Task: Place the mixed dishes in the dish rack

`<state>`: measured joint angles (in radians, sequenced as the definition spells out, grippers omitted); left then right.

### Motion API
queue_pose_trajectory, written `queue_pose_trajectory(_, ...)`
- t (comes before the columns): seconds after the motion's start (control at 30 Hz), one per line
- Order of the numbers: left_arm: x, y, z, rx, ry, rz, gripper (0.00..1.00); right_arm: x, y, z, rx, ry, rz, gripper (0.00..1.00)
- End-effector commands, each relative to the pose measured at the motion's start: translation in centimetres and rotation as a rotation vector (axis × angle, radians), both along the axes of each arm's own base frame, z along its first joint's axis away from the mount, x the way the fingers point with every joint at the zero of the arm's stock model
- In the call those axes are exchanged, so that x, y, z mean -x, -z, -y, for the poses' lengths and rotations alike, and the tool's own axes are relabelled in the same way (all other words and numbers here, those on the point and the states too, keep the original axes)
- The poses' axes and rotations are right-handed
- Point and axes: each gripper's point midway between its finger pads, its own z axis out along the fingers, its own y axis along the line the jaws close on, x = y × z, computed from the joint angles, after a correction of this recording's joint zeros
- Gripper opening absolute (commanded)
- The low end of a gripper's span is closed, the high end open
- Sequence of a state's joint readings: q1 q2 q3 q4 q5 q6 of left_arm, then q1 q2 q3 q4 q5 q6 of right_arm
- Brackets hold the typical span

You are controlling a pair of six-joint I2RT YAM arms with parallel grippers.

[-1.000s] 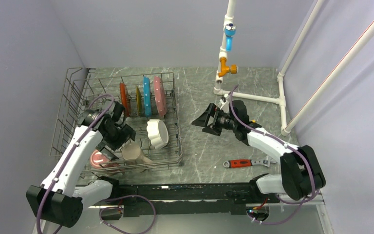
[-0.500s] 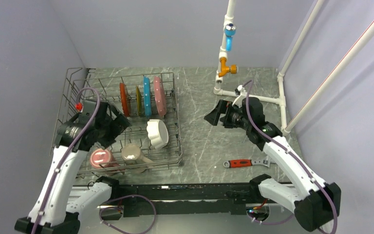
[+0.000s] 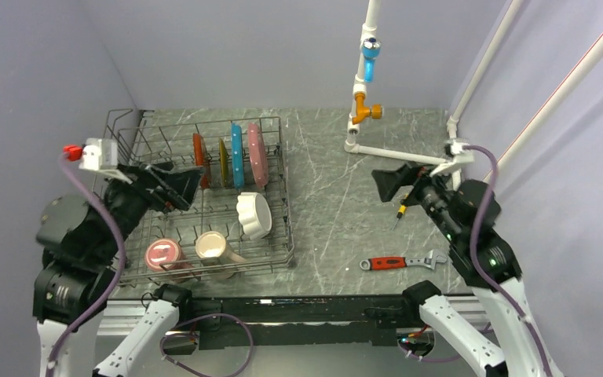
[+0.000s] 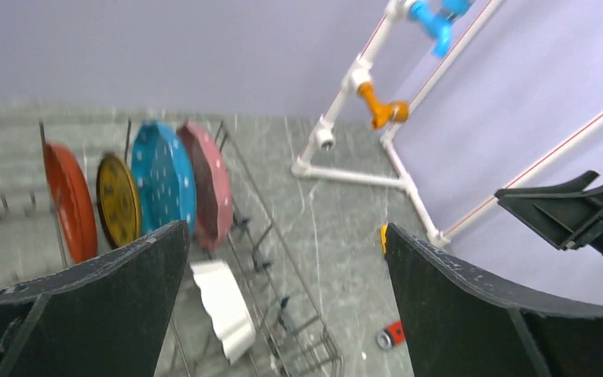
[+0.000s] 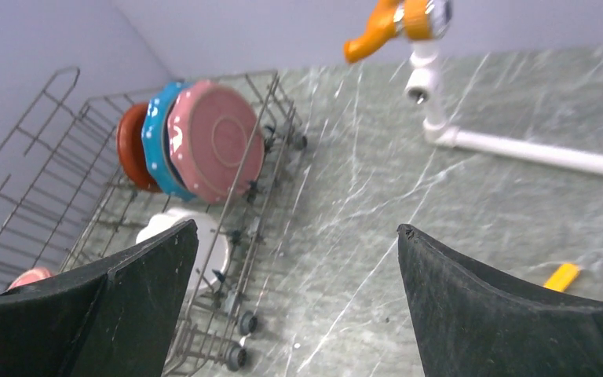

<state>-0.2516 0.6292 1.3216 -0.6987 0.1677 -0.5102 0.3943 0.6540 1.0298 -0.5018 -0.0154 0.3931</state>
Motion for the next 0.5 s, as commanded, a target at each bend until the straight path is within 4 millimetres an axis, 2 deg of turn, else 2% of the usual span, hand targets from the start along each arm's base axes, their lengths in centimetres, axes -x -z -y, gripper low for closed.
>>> queue_pose_trajectory(0.0, 2.7, -6.7, -1.0, -0.093, -0.002, 0.330, 0.99, 2.5, -4.5, 4.2, 0.029, 0.140, 0.166, 1.00)
queue_pose_trajectory(0.13, 5.8, -9.6, -2.9, -0.133, -0.070, 0.486, 0.99, 5.0, -7.9, 7.4, -0.009, 0.260, 0.303, 1.00)
queue_pose_trajectory(0.27, 9.2, -12.1, -5.1, -0.141, -0.162, 0.626, 0.99, 7.1, -10.5, 10.8, -0.062, 0.398, 0.403, 1.00)
queue_pose_trajectory(0.37, 11.4, -13.3, -6.4, -0.130, -0.220, 0.709, 0.99, 8.3, -11.7, 12.9, -0.096, 0.493, 0.443, 1.00)
queue_pose_trajectory(0.47, 12.6, -13.6, -7.1, -0.123, -0.248, 0.753, 0.99, 9.2, -12.5, 14.5, -0.132, 0.570, 0.459, 1.00)
